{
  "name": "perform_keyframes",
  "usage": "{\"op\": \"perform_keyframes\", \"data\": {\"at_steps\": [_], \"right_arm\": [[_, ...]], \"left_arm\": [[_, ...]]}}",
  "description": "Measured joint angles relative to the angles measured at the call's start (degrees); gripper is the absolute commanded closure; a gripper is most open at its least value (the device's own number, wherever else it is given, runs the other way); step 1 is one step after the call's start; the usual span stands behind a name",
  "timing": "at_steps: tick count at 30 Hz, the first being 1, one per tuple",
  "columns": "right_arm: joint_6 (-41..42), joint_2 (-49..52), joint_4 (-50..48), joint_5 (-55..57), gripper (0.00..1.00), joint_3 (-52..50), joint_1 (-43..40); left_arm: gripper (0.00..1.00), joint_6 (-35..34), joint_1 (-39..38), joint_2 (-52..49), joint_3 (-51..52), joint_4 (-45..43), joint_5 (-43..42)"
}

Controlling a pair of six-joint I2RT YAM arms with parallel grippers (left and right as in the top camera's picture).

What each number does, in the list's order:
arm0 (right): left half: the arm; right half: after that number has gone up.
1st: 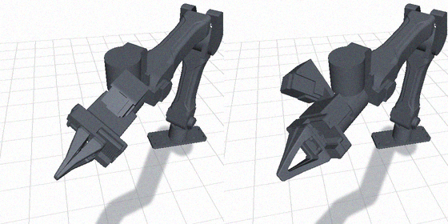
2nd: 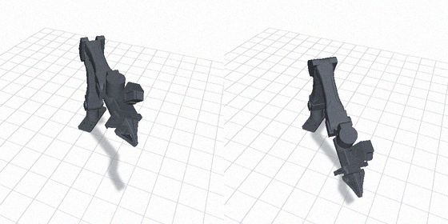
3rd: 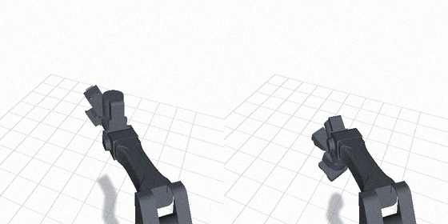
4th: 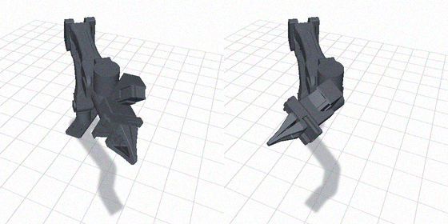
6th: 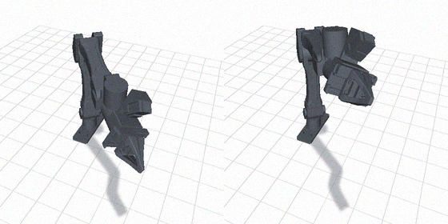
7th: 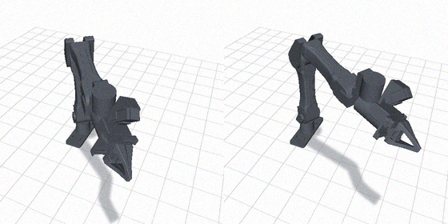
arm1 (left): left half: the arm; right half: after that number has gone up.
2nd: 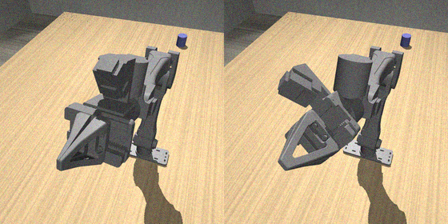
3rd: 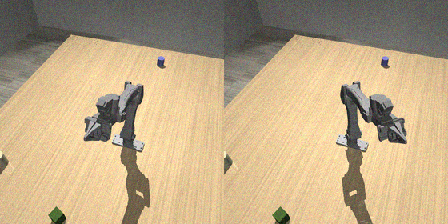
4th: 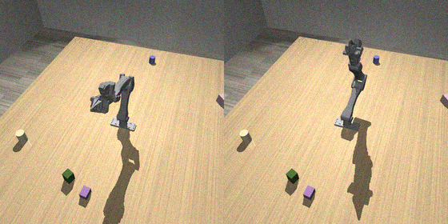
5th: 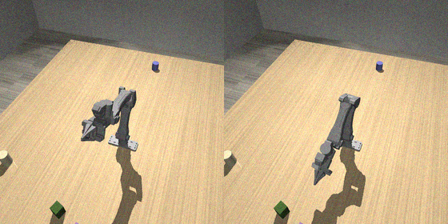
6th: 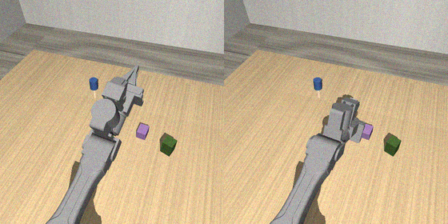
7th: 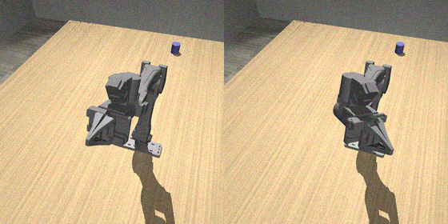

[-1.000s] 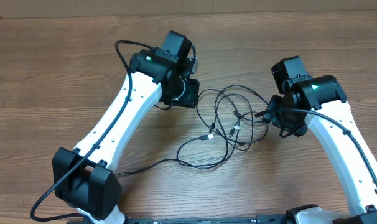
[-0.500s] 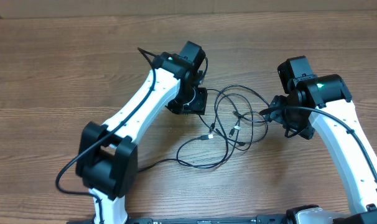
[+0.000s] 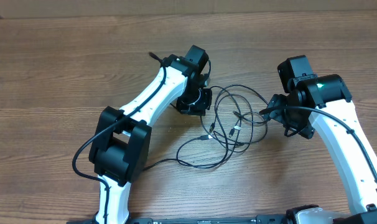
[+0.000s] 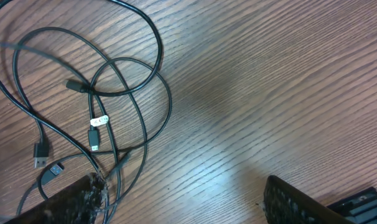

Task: Untangle cables

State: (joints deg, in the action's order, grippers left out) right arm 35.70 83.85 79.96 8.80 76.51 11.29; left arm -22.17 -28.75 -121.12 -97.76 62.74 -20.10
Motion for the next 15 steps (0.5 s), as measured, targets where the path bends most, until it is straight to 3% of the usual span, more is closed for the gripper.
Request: {"op": "perform_keyframes", "data": {"at_steps": [6, 10, 15], "right_arm": [[-4.0, 0.39, -4.02, -4.61, 0.21, 0.0, 0.0], [-11.54, 2.51, -9.18, -14.08, 0.22, 0.0, 0.0], [-15.32, 5.29, -10.16, -19.43, 0.24, 0.0, 0.0]], "left_arm": [[0.96, 3.34, 3.98, 0.7, -16.09, 10.25, 4.15], [0.96, 6.99, 8.48, 3.04, -35.17, 18.51, 5.01], [0.96, 8.83, 11.76, 7.96, -50.16, 21.31, 5.25]]}}
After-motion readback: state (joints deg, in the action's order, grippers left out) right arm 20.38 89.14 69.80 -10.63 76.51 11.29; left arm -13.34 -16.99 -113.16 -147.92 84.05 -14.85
